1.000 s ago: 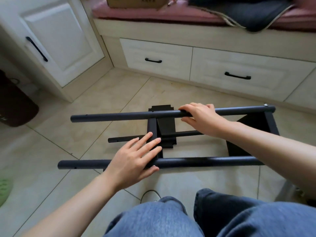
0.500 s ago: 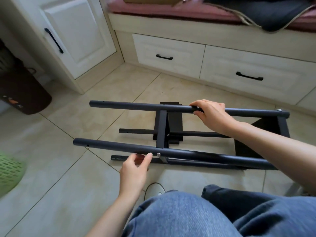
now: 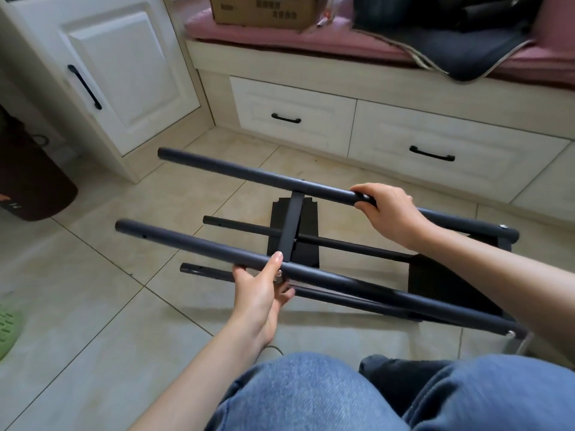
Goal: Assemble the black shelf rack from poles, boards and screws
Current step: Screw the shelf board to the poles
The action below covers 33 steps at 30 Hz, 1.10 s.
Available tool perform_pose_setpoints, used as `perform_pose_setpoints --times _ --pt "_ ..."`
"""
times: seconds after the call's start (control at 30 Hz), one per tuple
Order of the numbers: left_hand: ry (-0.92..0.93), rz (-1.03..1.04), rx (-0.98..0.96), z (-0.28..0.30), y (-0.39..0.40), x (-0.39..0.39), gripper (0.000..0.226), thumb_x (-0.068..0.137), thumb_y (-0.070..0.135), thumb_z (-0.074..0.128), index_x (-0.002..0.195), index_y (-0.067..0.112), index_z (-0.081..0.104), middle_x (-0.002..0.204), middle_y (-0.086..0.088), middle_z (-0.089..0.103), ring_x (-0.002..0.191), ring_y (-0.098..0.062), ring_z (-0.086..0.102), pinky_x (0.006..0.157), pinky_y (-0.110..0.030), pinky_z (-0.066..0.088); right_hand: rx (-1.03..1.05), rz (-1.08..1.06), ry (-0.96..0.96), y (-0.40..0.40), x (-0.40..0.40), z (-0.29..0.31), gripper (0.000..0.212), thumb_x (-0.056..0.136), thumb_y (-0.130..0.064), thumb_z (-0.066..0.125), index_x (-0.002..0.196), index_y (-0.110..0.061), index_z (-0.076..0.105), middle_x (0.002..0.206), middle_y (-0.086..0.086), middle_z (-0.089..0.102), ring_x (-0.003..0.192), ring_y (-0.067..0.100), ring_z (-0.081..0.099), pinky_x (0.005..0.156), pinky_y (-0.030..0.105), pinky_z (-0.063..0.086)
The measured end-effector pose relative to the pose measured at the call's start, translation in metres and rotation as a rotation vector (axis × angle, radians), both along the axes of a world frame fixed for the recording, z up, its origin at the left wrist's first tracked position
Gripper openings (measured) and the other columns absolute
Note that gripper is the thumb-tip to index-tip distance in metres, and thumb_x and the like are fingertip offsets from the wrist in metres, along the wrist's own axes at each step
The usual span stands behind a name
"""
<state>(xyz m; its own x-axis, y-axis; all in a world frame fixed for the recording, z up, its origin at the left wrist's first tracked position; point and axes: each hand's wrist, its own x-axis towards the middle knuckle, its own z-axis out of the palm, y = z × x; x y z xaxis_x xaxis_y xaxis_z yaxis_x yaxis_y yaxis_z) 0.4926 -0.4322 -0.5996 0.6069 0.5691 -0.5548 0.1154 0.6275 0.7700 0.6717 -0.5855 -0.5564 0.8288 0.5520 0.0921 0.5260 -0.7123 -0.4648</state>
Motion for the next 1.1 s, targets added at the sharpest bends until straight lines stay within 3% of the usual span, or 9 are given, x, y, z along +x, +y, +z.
perform_pose_setpoints --times 0.1,0.2,0.27,0.37,0.47,0.63,0.77,0.97,1.1 --pt "-0.107 -0.024 0.043 0.023 0.004 0.021 0.061 0.095 0.005 0.064 0.144 0.023 0.034 0.100 -0.008 0.060 0.095 -0.028 0.068 0.093 -0.057 0.053 0.112 -0.059 0.029 -0.014 0.006 0.017 0.030 0.098 -0.015 0.057 0.128 -0.018 0.060 0.120 0.004 0.065 0.112 0.026 0.058 0.099 0.048 0.046" --pt "-0.182 -0.076 0.112 0.044 0.009 0.040 0.064 0.094 0.003 0.064 0.146 0.028 0.035 0.111 -0.010 0.059 0.103 -0.027 0.066 0.096 -0.054 0.054 0.278 -0.102 0.105 -0.031 0.010 0.030 0.027 0.096 -0.011 0.060 0.121 -0.021 0.056 0.114 0.002 0.064 0.102 0.018 0.060 0.089 0.033 0.048" --pt "-0.210 -0.119 0.173 0.057 0.011 0.052 0.061 0.093 0.004 0.066 0.143 0.028 0.040 0.118 -0.011 0.060 0.107 -0.027 0.066 0.095 -0.048 0.056 0.349 -0.123 0.151 -0.043 0.012 0.037 0.028 0.096 -0.009 0.059 0.118 -0.024 0.050 0.108 -0.001 0.062 0.100 0.018 0.061 0.087 0.032 0.048" --pt "-0.272 -0.189 0.256 0.073 0.008 0.067 0.046 0.093 0.002 0.065 0.121 0.035 0.050 0.113 -0.006 0.071 0.106 -0.020 0.070 0.093 -0.041 0.058 0.368 -0.145 0.169 -0.060 0.012 0.043 0.043 0.095 -0.007 0.059 0.132 -0.025 0.045 0.107 -0.002 0.059 0.099 0.017 0.060 0.089 0.032 0.048" --pt "-0.328 -0.300 0.370 0.084 0.002 0.078 0.040 0.094 0.000 0.062 0.120 0.028 0.048 0.108 -0.002 0.076 0.109 -0.016 0.070 0.093 -0.040 0.056 0.357 -0.159 0.156 -0.079 0.008 0.044 0.051 0.094 -0.005 0.060 0.140 -0.023 0.046 0.109 -0.006 0.058 0.099 0.014 0.059 0.088 0.028 0.045" --pt "-0.365 -0.478 0.605 0.093 -0.010 0.091 0.037 0.094 0.007 0.067 0.120 0.027 0.049 0.115 0.006 0.074 0.114 -0.011 0.068 0.104 -0.047 0.050 0.427 -0.228 0.219 -0.109 -0.005 0.033 0.039 0.091 -0.002 0.064 0.124 -0.021 0.055 0.105 -0.008 0.060 0.096 0.012 0.062 0.087 0.031 0.052" --pt "-0.388 -0.542 0.758 0.094 -0.016 0.098 0.030 0.092 0.007 0.069 0.107 0.028 0.054 0.116 0.009 0.074 0.113 -0.009 0.067 0.101 -0.045 0.053 0.479 -0.266 0.290 -0.124 -0.020 0.020 0.037 0.088 -0.001 0.067 0.116 -0.023 0.055 0.103 -0.007 0.061 0.094 0.011 0.065 0.074 0.020 0.053" --pt "-0.443 -0.678 0.841 0.088 -0.030 0.103 0.030 0.092 0.000 0.067 0.112 0.019 0.056 0.119 0.011 0.072 0.114 -0.004 0.065 0.095 -0.026 0.055 0.544 -0.327 0.367 -0.140 -0.050 -0.010 0.036 0.086 -0.002 0.070 0.112 -0.022 0.057 0.102 -0.004 0.062 0.094 0.014 0.066 0.080 0.029 0.057" --pt "-0.464 -0.793 0.861 0.086 -0.037 0.104 0.031 0.093 0.000 0.065 0.112 0.022 0.054 0.127 0.010 0.068 0.116 -0.005 0.065 0.091 -0.021 0.055 0.583 -0.358 0.372 -0.145 -0.073 -0.027 0.038 0.085 -0.001 0.071 0.103 -0.030 0.055 0.096 -0.008 0.065 0.090 0.007 0.067 0.076 0.021 0.055"
